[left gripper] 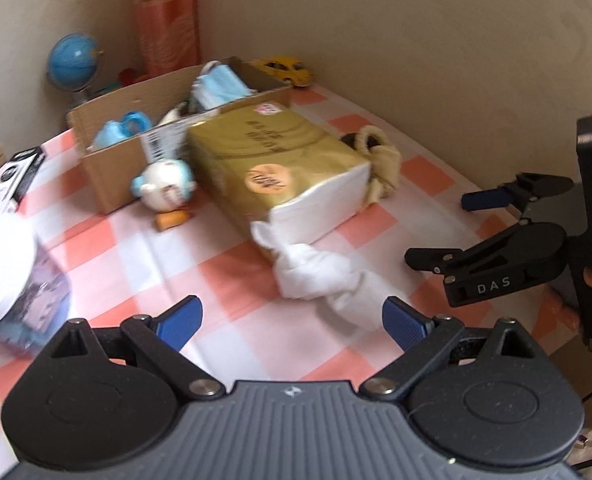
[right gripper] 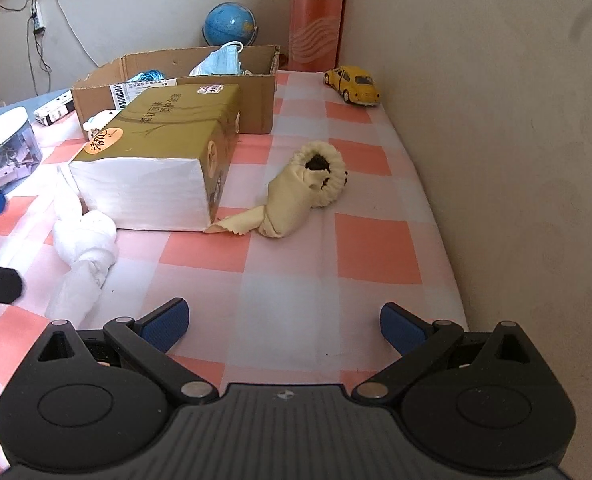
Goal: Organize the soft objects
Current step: 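Reach the left gripper to the white knotted cloth and close on it, then grasp the cream fabric pouch with the right gripper while the left gripper holds the white cloth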
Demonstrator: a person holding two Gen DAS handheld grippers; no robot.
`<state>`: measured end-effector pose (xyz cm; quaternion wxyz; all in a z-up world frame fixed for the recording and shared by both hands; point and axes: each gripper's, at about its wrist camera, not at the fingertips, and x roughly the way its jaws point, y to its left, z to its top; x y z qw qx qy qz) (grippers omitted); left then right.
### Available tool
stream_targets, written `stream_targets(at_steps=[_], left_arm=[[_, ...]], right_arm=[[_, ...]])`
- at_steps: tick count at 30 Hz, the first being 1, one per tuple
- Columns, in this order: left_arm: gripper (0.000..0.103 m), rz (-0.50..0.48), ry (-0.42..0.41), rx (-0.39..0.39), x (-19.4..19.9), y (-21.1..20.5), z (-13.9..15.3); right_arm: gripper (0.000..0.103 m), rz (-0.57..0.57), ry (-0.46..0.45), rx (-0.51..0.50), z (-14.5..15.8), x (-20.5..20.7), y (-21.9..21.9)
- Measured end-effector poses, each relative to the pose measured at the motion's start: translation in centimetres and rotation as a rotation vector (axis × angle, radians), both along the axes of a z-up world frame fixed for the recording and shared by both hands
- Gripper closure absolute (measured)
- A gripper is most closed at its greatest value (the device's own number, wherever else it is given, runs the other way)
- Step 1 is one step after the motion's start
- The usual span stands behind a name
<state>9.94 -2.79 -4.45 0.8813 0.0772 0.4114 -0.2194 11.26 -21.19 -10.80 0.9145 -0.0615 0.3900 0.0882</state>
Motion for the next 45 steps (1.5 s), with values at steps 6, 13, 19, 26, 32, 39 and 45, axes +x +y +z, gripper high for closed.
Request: stream_targets(at_steps=[6,13,19,26,32,39,45], left_arm=[[0.007,-0.032,0.017,-0.025,1.3,-1.5,-0.8],[0.01,-0.008,0.022,-0.052,2.9,-2.5,-1.5],[0.019,0.012,0.04,-0.028,3.4,-2.8,-2.5],[0.04,0.032,0.038,-0.047,3.1,-2.2,-2.9],[0.049,0.052,0.052,-0.046,2.3,-1.1,-2.6],[0.049,0.142,0.041,-0.007,1.5,1.6,-2.3],[0.049,0.168,0.04,-0.02,1.7,2.6,-2.3]], right_arm=[[0.0,0.017,-0.011,0.009,-0.2,-0.1,-0.8],[0.0,0.023,-0.031,0.016,-0.3,-0.3,-0.9],[0.0,0.022,-0.043,0.018,-0.4,-0.6,-1.0],[0.0,0.019,-0.06,0.02,-0.5,-0.8,-1.0],[0.0,0.01,-0.045,0.017,-0.3,-0.6,-0.9],[0.0,0.0,-0.029,0.006,-0.2,0.3,-0.4],[0.007,0.002,-0.047,-0.045,0.6,1.6,0.3]])
